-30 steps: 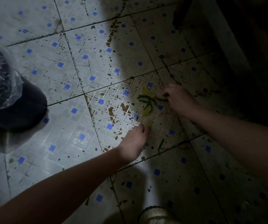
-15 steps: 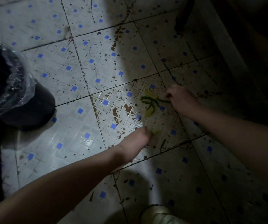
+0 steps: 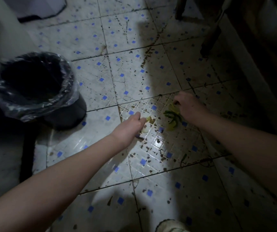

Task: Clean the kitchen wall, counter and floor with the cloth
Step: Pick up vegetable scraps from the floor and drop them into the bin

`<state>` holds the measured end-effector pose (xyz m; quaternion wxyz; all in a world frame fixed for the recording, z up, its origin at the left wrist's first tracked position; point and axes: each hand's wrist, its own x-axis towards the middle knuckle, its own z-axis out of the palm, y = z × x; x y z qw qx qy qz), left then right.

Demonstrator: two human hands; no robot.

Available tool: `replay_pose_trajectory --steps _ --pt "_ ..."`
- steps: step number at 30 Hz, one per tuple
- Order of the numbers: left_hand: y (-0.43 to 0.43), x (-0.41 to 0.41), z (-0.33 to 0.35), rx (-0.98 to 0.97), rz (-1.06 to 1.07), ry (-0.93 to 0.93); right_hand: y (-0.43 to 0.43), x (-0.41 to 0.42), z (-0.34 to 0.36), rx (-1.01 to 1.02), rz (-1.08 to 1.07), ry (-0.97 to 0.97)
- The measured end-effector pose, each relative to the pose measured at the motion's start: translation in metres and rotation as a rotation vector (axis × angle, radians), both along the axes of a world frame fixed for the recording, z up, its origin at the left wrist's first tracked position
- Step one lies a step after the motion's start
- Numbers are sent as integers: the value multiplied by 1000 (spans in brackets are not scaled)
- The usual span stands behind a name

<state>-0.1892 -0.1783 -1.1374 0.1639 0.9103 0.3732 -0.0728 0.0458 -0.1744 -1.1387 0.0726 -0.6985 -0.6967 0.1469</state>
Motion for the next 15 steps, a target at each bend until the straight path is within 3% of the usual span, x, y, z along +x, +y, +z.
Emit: replay_pose_trajectory --steps 6,15 --pt "24 -37 40 110 179 -25 25 -41 21 90 69 41" --pt "67 -130 126 384 494 -255 61 -131 52 237 230 138"
